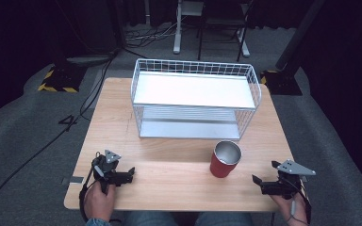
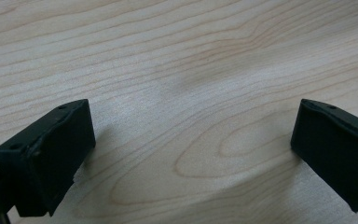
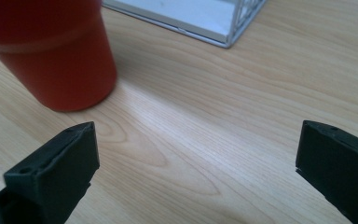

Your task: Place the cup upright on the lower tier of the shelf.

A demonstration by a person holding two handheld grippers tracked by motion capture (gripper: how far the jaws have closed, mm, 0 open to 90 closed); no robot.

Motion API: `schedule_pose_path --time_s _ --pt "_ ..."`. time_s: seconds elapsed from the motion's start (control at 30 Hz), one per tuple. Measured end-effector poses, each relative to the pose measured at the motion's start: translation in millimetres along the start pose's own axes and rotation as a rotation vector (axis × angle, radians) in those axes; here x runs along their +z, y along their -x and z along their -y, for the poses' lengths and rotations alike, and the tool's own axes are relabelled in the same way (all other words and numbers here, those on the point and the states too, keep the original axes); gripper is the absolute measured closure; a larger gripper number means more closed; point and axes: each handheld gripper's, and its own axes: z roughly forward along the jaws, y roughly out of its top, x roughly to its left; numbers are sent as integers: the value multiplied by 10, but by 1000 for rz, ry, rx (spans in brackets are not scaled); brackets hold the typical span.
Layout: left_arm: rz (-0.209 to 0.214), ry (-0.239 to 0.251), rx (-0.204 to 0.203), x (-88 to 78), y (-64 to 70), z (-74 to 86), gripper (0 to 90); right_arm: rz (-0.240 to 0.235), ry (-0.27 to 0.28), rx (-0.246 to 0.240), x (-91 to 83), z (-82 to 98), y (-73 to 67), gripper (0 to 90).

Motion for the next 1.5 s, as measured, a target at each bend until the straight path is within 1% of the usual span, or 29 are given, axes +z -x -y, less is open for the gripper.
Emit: schedule_pose_path --time_s 0.1,0.13,0.2,0.27,0.3,0.4,0.5,0.53,0.6,0.67,0.7,0.73,0.8,0.87,0.9,0.93,1.03,1.13,1.27,1.3,1.4,1.5 --pt "0 -1 1 0 -1 0 0 -24 22 -12 -30 -36 -66 0" --pt "0 0 0 0 0 0 0 -37 34 -23 -40 -52 -105 0" --pt "0 0 0 0 0 0 0 -44 40 -25 -42 -59 -124 0" --pt "0 0 0 0 0 0 0 -69 67 -34 -40 -80 -199 0" --pt "0 0 1 0 -1 0 0 -69 67 -34 -40 -80 -199 0" --pt "0 0 0 0 0 0 0 -98 96 -40 -30 -96 -270 0" --pt "0 0 0 0 0 0 0 -130 140 -35 -21 -107 -327 0" --pt "0 0 0 0 0 0 0 -148 171 -37 -12 -110 -359 0" --pt "0 0 0 0 0 0 0 -153 177 -35 -8 -111 -373 0" --pt "0 0 -1 0 0 0 0 -171 202 -38 11 -115 -427 0" --pt "0 0 0 0 0 0 0 -171 202 -38 11 -115 -427 0" --pt "0 0 0 0 0 0 0 -178 209 -37 28 -123 -460 0" --pt "0 0 0 0 0 0 0 -179 211 -36 35 -126 -472 0" --pt "0 0 0 0 0 -1 0 -191 217 -24 71 -143 -529 0" --pt "0 0 0 1 0 -1 0 -191 217 -24 71 -143 -529 0" --pt "1 -1 -1 0 0 -1 0 -196 216 -25 104 -156 -565 0" --pt "0 0 0 1 0 -1 0 -198 213 -22 139 -168 -600 0" --pt "1 0 -1 1 1 -1 0 -190 205 -16 203 -198 -660 0" --pt "1 0 -2 1 1 -1 0 -181 194 -10 261 -221 -692 0" --pt "1 -1 -1 1 1 -1 0 -173 183 -6 293 -234 -707 0" --pt "1 -1 -1 1 1 -1 0 -165 171 -10 354 -263 -744 0" --pt "1 0 -1 2 1 -2 0 -159 156 -25 433 -288 -791 0"
